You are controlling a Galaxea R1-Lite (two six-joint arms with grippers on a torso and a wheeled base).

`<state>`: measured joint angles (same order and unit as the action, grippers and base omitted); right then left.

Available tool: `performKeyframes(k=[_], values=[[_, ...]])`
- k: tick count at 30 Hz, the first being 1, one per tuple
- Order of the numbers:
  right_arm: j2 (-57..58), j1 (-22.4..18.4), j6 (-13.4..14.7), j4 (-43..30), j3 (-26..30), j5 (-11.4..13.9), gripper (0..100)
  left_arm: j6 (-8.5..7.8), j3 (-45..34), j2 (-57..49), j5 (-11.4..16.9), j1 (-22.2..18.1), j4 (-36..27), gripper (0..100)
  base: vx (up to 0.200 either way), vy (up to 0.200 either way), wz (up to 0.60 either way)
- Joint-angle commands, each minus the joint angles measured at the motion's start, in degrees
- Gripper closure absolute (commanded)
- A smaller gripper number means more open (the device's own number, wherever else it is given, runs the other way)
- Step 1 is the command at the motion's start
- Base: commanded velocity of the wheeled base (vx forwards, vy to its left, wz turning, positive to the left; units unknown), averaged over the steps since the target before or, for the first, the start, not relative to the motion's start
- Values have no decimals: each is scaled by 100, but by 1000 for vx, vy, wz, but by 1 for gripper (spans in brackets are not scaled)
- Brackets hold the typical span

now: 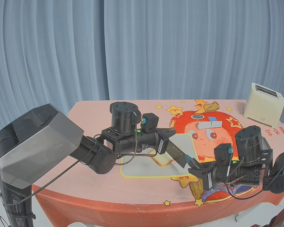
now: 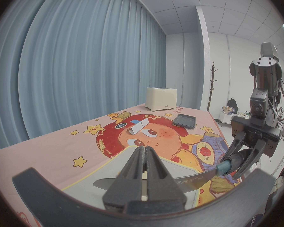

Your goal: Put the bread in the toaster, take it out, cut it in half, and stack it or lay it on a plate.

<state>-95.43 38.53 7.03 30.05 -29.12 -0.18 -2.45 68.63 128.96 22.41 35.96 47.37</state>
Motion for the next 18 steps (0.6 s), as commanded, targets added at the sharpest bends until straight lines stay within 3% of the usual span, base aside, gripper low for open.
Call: performKeyframes(k=[1, 18], values=[[-125, -4, 0, 1, 3, 1, 100, -1, 1, -3, 1, -1, 0, 100, 0, 0, 0], [-143, 49, 0, 1, 30, 1, 100, -10, -25, 278, -8, -1, 44, 100, 0, 0, 0]])
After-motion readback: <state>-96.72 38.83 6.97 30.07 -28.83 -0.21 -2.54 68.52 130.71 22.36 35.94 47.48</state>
